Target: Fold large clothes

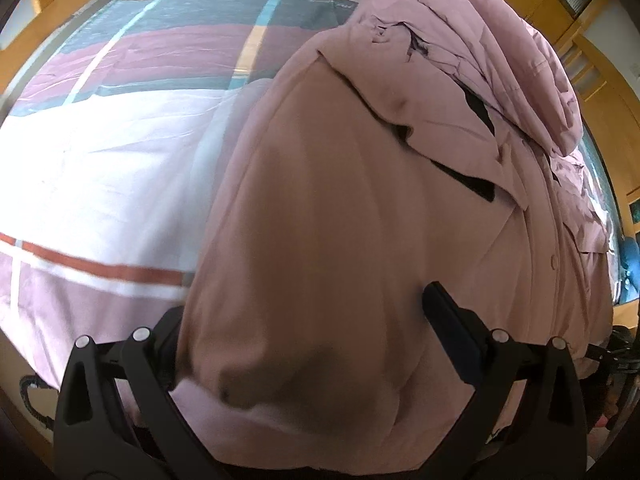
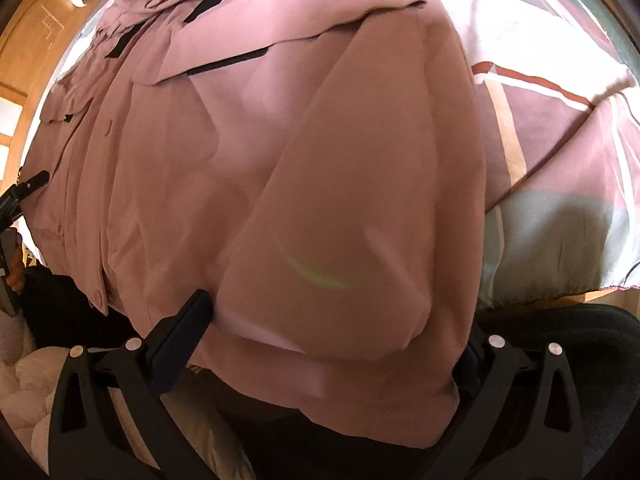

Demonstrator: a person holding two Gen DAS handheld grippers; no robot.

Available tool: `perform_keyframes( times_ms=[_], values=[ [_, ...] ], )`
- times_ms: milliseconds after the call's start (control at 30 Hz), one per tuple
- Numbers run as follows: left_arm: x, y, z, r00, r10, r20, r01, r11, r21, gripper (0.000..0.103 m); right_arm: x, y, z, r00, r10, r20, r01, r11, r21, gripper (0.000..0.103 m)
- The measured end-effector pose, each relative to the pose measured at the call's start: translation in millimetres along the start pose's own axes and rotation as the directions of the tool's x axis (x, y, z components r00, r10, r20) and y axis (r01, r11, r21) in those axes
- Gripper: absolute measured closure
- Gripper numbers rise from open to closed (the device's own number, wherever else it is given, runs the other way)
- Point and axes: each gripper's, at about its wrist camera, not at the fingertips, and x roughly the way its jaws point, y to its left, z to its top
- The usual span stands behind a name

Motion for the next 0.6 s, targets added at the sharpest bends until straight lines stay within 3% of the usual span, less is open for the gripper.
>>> perform_keyframes(
  times_ms=[100,200,533,600],
  values=[
    [-16,11,-10,0.997,0.054,0.060,-0.050,0.997,-0.062,0.002,-1,7,3,1.000,-0.005,-0.007,0.005,1.000,-0.005,0.001],
    [-14,33,-16,0.999,-0.005,0.037,0.011,0.987,-0.162,0.002,1,16,6,1.000,-0.019,-0.014,0.019,1.000,-0.020,0.001],
    [-2,26,-14,1.000,-0.017,-0.020,0.014,0.989,-0.149,0.002,8,28,-1,1.000,-0.022,-0.006,0.022,1.000,-0.012,0.001],
    [-1,23,-14,1.000,-0.016,-0.024,0.013,0.991,-0.136,0.002,2,23,-3,1.000,-0.018,0.005,0.018,1.000,-0.018,0.008]
  ],
)
